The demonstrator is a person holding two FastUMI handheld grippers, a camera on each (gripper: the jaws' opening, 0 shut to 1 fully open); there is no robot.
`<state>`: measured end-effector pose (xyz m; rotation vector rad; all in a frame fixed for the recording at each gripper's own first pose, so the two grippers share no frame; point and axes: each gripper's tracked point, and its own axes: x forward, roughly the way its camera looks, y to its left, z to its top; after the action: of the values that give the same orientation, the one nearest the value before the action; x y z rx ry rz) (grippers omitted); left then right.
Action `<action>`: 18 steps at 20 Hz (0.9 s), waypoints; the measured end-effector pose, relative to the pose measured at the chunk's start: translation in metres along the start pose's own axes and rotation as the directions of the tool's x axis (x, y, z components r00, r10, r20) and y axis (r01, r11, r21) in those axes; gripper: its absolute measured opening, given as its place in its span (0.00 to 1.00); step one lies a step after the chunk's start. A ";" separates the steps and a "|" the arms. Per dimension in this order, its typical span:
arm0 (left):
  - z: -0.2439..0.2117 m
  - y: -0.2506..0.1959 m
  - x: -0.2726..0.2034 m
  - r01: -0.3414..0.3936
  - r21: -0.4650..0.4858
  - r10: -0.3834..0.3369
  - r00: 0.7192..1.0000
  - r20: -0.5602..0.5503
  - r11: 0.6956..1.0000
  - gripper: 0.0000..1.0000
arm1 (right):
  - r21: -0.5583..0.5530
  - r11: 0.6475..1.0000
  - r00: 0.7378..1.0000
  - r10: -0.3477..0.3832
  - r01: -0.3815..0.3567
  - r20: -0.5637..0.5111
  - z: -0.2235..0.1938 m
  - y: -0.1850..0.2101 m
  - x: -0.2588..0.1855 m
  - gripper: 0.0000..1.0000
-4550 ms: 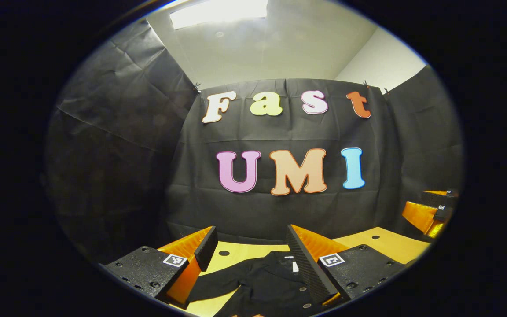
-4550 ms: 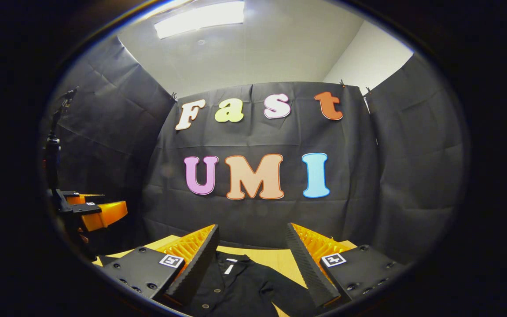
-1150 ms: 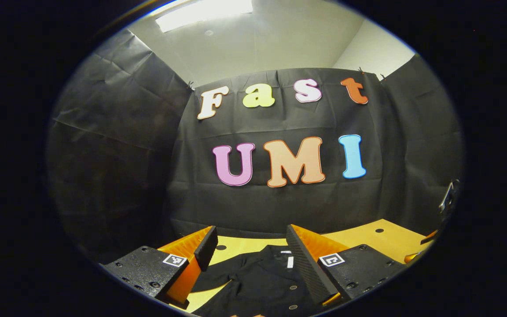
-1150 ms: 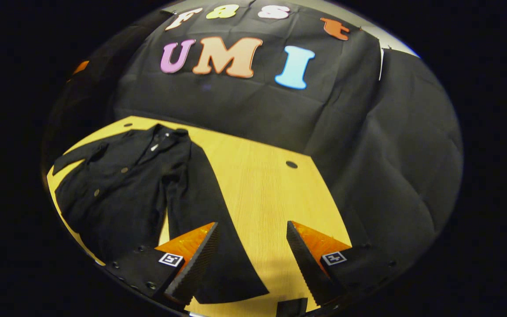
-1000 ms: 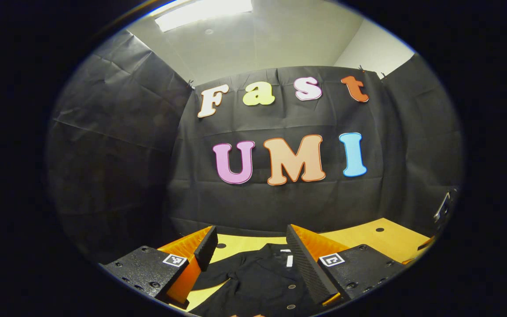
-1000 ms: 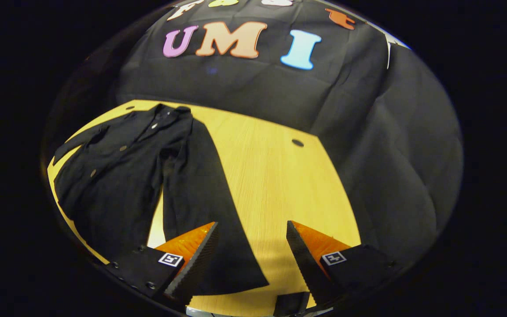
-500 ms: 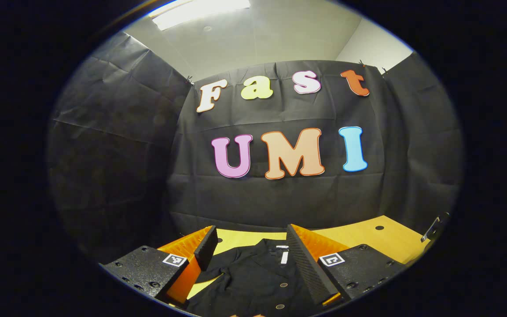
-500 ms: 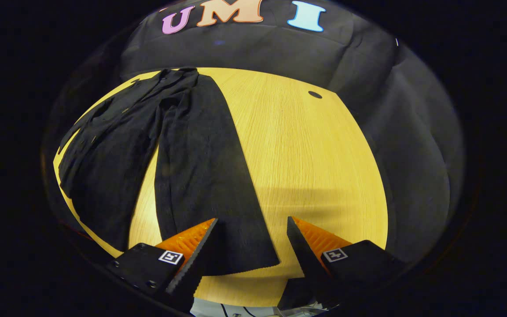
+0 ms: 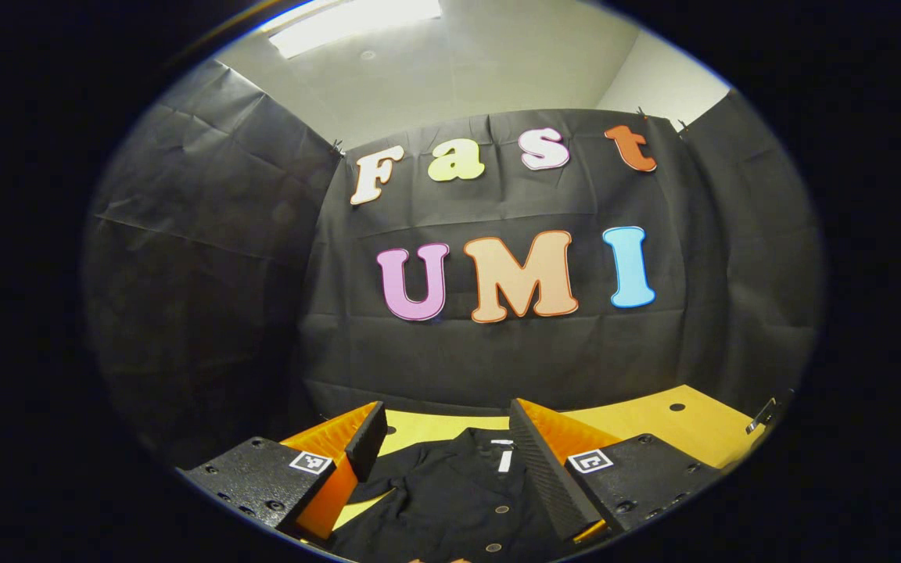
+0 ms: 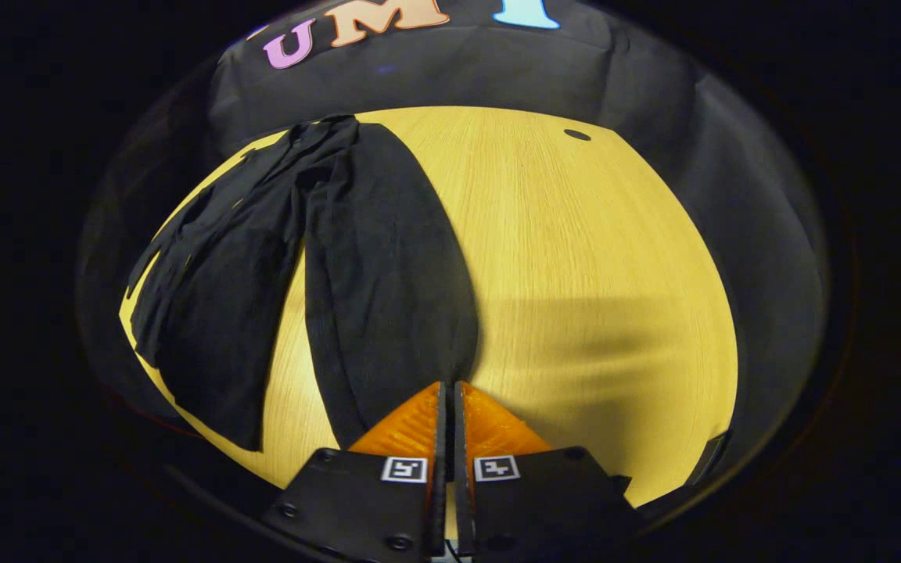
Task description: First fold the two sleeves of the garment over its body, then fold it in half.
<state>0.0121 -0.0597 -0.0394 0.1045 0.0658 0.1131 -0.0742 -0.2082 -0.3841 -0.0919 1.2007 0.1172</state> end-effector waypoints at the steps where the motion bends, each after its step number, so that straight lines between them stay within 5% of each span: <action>1: -0.002 0.004 0.001 0.003 -0.009 -0.003 1.000 -0.001 1.000 0.93 | -0.029 0.999 1.000 -0.018 0.018 0.007 -0.001 -0.002 -0.002 0.03; 11: -0.002 0.077 0.011 -0.025 -0.024 0.025 1.000 0.003 0.999 0.93 | 0.153 0.988 0.971 -0.071 0.036 0.228 0.087 0.021 -0.051 0.03; 18: -0.012 0.115 0.008 -0.054 -0.023 0.054 0.998 -0.013 0.998 0.93 | 0.163 0.983 0.893 0.005 -0.088 0.451 0.179 0.083 -0.099 0.03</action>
<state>0.0064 0.0556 -0.0392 0.0821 0.0743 0.1684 0.0445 -0.1061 -0.2279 0.1196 0.7436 0.0656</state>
